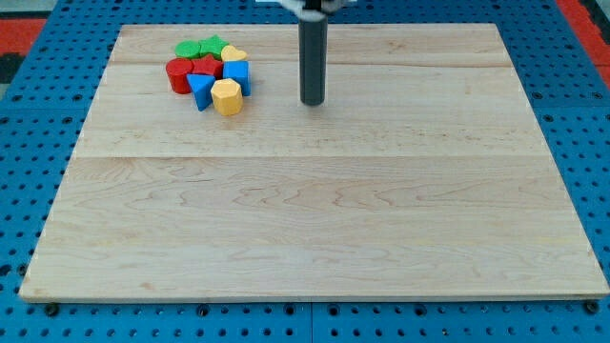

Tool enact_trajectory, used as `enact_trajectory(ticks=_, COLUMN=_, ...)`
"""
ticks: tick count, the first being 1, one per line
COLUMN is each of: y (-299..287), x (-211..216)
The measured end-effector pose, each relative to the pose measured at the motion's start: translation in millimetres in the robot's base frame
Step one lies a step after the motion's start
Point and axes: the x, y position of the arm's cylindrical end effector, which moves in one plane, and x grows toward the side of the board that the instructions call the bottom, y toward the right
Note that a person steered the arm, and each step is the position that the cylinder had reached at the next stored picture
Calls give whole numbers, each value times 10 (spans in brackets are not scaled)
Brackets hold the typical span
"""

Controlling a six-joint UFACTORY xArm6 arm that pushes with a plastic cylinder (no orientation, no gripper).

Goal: Separate the yellow hexagon from the group of blocks

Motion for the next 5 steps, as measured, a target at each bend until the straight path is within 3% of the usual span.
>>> enact_trajectory(ticks=1, y=-793, x=399)
enact_trajectory(ticks=2, y=-1311, x=190)
enact_trajectory(ticks=3, y=-1473, x=-9)
enact_trajectory(ticks=5, y=-317, x=-335)
